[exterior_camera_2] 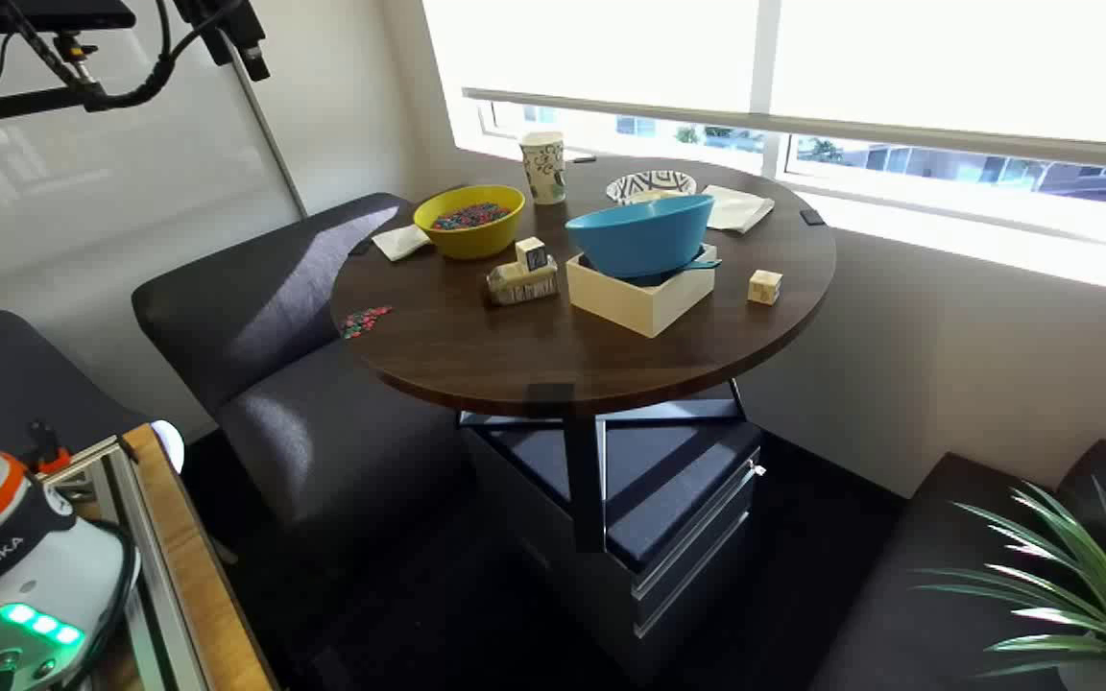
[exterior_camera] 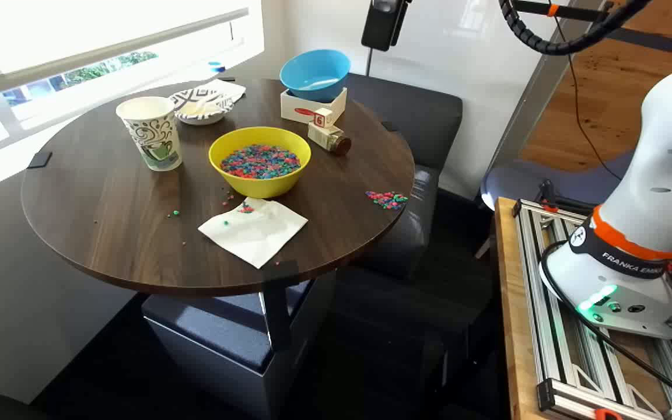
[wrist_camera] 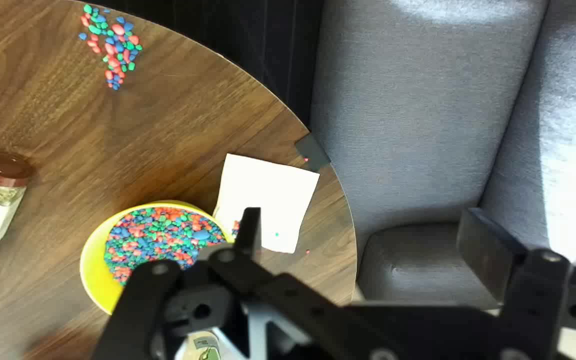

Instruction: Move the bowl to the right

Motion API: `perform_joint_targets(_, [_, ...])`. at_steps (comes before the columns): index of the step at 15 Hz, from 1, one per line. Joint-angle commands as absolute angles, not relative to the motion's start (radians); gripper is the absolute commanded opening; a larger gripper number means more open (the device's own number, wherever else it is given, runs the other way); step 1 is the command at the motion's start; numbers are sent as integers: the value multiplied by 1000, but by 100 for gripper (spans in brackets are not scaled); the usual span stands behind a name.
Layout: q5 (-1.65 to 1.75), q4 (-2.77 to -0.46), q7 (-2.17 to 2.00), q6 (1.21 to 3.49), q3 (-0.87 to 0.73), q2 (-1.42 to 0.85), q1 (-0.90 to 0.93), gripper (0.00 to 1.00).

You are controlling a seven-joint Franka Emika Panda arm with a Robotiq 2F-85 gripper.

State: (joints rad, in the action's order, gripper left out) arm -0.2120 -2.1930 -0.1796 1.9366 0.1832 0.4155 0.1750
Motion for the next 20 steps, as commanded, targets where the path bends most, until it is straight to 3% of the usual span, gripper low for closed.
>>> perform_joint_targets(1, [-213,-2191,-179,1934,186,415,172,100])
perform_joint_targets(10, [-213,-2191,-179,1934,186,415,172,100])
perform_joint_targets(20, [-314,-2243,-382,2124,75,377,34,100])
